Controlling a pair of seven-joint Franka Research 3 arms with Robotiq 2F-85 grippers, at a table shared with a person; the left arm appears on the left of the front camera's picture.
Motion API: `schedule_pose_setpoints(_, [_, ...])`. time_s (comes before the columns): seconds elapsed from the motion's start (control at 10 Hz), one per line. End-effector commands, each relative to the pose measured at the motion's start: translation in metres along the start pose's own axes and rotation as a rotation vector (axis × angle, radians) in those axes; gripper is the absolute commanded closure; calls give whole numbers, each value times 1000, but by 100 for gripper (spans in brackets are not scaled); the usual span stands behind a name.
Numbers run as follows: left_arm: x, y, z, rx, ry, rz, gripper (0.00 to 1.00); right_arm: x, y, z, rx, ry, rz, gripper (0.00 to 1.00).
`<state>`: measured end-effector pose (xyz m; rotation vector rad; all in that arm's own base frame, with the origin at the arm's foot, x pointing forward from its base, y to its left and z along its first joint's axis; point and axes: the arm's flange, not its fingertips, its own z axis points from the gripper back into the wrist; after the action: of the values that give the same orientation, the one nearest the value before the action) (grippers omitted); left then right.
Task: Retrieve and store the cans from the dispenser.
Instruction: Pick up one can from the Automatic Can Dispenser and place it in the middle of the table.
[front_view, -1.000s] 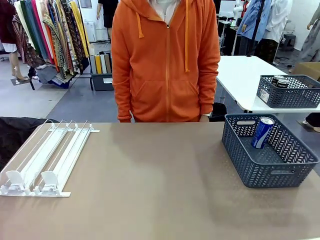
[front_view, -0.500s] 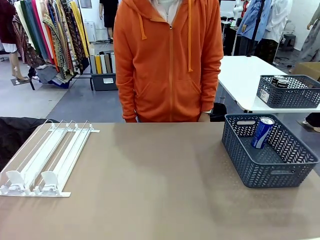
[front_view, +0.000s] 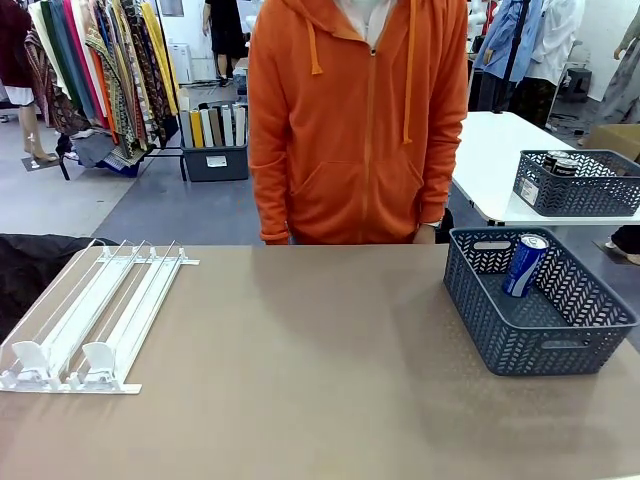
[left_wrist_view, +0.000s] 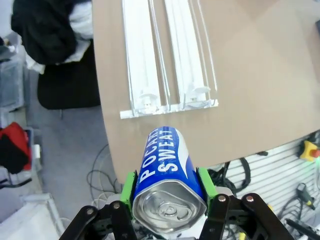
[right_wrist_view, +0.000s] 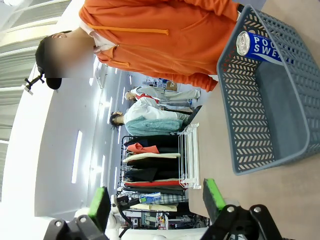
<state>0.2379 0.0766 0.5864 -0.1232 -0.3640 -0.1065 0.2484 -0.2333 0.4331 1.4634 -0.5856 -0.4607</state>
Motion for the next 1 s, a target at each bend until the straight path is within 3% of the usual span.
schedule_pose_setpoints(0.0, [53, -72, -5, 49, -54, -46, 100, 2, 4, 1, 21, -8, 5, 0])
schedule_pose_setpoints(0.3, [131, -262, -58, 124, -48, -342, 100, 2, 4, 1, 21, -8, 5, 0])
schedule_pose_setpoints(0.6, [151, -449, -131, 0, -7, -635, 100, 2, 4, 1, 21, -8, 5, 0])
schedule_pose_setpoints(0.8, [152, -501, -184, -51, 104, -696, 100, 2, 4, 1, 21, -8, 5, 0])
schedule_pose_setpoints(0.9, [149, -509, -210, 2, 174, -711, 100, 2, 4, 1, 21, -8, 5, 0])
